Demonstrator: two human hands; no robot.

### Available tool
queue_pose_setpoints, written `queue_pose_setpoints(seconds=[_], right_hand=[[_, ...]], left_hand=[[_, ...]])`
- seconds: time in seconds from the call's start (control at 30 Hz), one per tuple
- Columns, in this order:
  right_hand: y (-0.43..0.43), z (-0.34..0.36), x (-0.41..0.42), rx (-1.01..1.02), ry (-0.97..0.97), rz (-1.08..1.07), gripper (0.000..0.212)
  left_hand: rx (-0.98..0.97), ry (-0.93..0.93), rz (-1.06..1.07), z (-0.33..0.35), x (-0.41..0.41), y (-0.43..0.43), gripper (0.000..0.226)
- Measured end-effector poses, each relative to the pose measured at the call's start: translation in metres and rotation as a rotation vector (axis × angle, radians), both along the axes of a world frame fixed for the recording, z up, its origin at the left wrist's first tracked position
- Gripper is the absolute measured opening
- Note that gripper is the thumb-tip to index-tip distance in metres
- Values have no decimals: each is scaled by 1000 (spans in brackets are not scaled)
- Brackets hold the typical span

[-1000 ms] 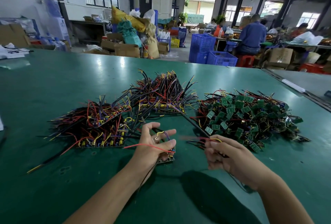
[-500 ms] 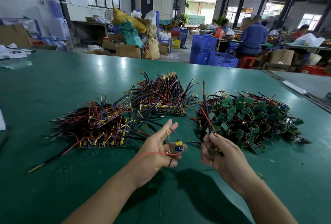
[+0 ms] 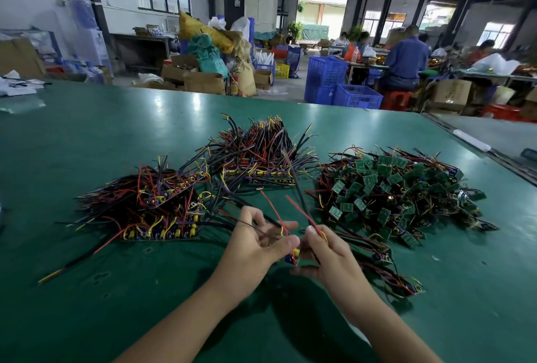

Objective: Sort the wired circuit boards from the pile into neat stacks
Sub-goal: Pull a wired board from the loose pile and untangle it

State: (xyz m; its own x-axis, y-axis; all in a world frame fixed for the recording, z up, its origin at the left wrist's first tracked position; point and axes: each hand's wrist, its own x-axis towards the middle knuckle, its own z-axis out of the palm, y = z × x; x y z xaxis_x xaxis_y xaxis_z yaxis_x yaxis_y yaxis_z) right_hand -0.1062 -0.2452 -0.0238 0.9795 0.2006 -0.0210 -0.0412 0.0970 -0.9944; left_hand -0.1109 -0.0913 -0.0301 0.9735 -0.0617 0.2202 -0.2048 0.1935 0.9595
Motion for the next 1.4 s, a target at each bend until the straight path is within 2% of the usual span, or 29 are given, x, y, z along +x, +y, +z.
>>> queue_pose_setpoints(seconds=[0.07, 0.2, 0.33, 0.47, 0.6, 0.67, 0.73, 0.77, 0.87, 1.0, 1.13, 1.23, 1.4], right_hand=[[3, -1, -2, -40, 2, 44, 22], [7, -2, -6, -95, 0, 107, 32], [5, -6, -4, -126, -14, 108, 29], [1, -9, -3, -121, -30, 260, 47], [2, -15, -2, -407, -248, 215, 33], [2, -17, -1, -444, -314, 131, 17], [0, -17, 1, -473, -371, 87, 13], [-2, -16, 1, -511, -408, 80, 16], [-6, -14, 2, -634, -494, 107, 21], [-4, -10, 3, -589, -544, 108, 31], [-8, -2, 0, -619, -623, 223, 39], [-22, 5, 6, -729, -752, 133, 36], [-63, 21, 16, -836, -680, -158, 29]], left_hand=[[-15, -2, 8, -3, 1, -1, 58], [96, -29, 101, -9, 4, -6, 58], [72, -58, 129, -12, 6, -8, 41], [47, -37, 150, -12, 7, -4, 41], [196, -21, 187, -9, 4, -1, 56], [150, 19, 159, -8, 2, -4, 61], [46, 63, 134, -7, 1, -7, 60], [12, 63, 130, -6, 1, -7, 54], [11, 22, 146, -1, 0, -6, 14], [-63, 47, 139, 0, 2, -5, 25], [-118, 111, 76, -2, 4, -1, 28], [-128, 72, 59, -3, 6, 1, 23], [-143, 29, 224, 1, 13, 17, 46]])
